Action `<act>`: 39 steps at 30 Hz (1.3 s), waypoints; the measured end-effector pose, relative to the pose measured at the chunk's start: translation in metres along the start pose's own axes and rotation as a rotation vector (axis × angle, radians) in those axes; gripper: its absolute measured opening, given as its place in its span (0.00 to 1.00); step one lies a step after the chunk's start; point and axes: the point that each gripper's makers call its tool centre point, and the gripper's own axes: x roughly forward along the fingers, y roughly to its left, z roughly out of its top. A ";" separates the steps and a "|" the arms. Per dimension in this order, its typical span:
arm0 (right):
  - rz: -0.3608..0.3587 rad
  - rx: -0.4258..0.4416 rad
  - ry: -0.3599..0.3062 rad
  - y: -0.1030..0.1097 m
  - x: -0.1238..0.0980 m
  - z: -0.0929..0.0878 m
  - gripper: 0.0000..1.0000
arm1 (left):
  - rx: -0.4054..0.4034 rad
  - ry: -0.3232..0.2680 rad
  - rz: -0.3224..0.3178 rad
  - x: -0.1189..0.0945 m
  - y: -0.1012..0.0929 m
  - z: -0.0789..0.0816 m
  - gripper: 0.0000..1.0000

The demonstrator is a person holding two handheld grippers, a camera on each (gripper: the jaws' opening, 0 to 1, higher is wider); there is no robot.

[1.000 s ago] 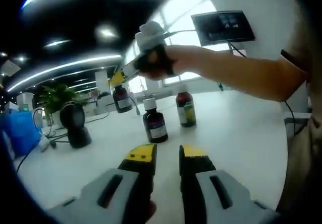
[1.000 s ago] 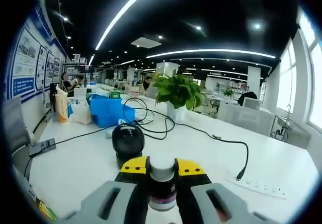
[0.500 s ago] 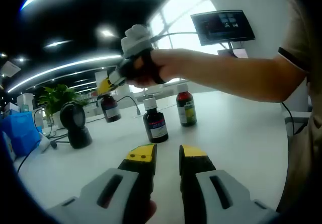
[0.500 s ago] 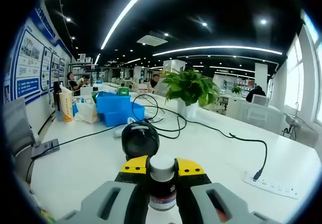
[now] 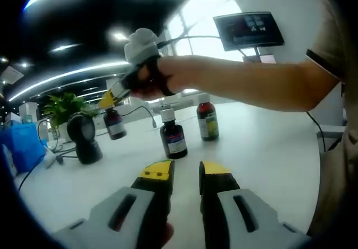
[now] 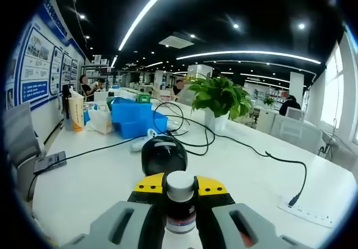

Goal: Rotate the medicine bottle to make it face forward pick up the medicine bottle inspect the drug traceability code place the medicine on the table

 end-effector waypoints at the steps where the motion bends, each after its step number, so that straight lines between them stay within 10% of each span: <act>1: 0.000 0.004 0.000 0.000 0.001 0.000 0.15 | -0.001 0.000 0.000 0.000 0.000 0.000 0.10; 39: 0.008 0.069 -0.003 -0.002 0.011 -0.001 0.15 | -0.104 0.006 0.014 0.002 0.008 -0.002 0.10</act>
